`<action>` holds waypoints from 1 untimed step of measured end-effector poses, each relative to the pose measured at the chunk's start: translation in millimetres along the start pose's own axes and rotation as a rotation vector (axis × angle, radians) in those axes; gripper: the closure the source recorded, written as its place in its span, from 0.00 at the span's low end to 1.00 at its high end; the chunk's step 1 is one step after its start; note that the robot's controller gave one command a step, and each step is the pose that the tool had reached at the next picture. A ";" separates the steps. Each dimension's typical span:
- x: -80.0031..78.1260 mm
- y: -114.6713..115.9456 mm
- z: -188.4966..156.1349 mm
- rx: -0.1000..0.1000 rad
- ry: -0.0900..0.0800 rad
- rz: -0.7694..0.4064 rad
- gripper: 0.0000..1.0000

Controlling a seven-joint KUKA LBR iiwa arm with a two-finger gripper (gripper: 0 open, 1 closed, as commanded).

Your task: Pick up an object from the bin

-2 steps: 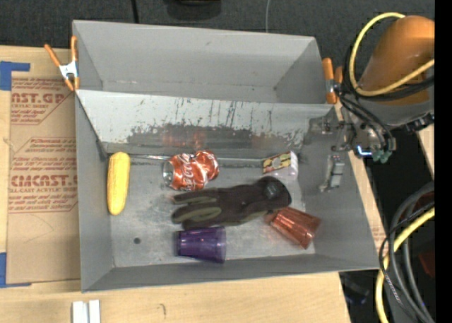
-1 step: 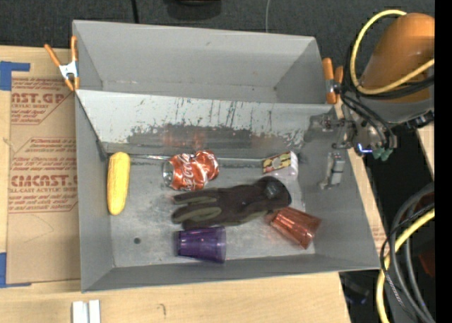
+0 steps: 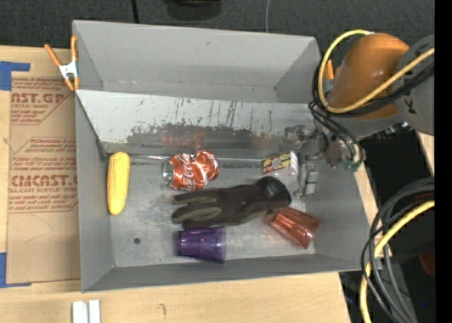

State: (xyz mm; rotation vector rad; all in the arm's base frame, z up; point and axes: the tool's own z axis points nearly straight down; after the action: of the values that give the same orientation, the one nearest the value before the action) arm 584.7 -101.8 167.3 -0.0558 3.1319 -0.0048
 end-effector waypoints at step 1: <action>17.0 31.4 43.6 -0.004 0.007 -0.124 0.00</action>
Offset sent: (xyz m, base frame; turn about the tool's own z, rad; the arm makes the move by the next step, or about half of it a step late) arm -0.0316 0.0339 -0.0878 -0.3221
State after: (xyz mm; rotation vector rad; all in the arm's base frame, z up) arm 567.0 -71.1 123.4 -0.2496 3.1296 0.0003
